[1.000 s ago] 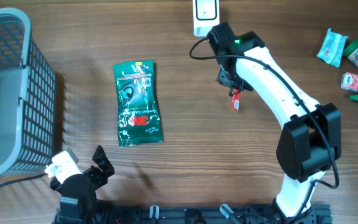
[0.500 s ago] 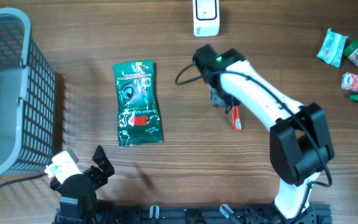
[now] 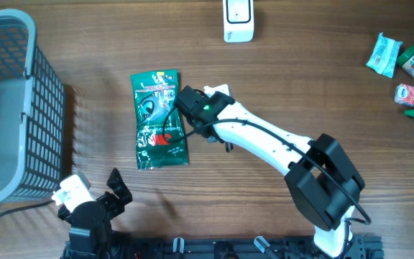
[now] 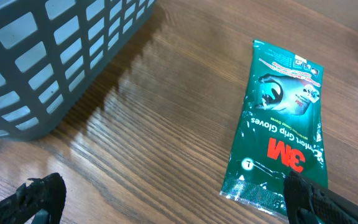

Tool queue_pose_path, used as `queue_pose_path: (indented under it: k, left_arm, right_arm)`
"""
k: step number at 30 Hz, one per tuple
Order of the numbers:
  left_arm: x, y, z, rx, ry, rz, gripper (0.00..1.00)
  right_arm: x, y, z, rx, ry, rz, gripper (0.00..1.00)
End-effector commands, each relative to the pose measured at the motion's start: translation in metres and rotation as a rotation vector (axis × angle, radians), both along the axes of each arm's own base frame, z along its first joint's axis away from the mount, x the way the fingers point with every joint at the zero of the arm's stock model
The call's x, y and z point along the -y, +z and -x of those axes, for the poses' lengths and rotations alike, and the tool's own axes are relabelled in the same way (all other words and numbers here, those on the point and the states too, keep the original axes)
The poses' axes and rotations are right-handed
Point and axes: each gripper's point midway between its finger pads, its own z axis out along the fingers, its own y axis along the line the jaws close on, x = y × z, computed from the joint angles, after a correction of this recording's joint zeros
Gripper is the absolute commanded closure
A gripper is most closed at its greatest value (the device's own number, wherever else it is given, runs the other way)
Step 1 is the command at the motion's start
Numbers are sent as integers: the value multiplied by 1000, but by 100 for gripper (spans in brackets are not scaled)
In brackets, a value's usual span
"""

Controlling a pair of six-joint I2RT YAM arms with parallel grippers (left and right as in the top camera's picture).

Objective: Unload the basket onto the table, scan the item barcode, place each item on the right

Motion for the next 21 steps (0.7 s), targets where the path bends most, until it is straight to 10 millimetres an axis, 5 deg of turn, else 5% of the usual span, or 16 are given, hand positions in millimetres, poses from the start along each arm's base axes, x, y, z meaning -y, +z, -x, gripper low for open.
queue_pose_path:
  k: [1,3,5,8,14,18,21]
  left_arm:
    - [-3,0,0,8,21,1,0]
    - [-3,0,0,9,21,1,0]
    - [-3,0,0,8,21,1,0]
    - [-3,0,0,8,21,1,0]
    - [-3,0,0,8,21,1,0]
    - [-3,0,0,8,21,1,0]
    - [-3,0,0,9,21,2,0]
  right_arm:
    - [-6,-10,0,-61,37,-49,57]
    - [-8,-10,-2,-102,77,-74,31]
    - [-11,-11,-1,-163,115,-127,25]
    - [-12,-14,-1,-301,225,-265,28]
    - [23,-24,-24,-340,204,-373,33]
    - [25,-50,-21,-386,229,-343,34]
    - [26,-69,-17,-429,227,-334,44]
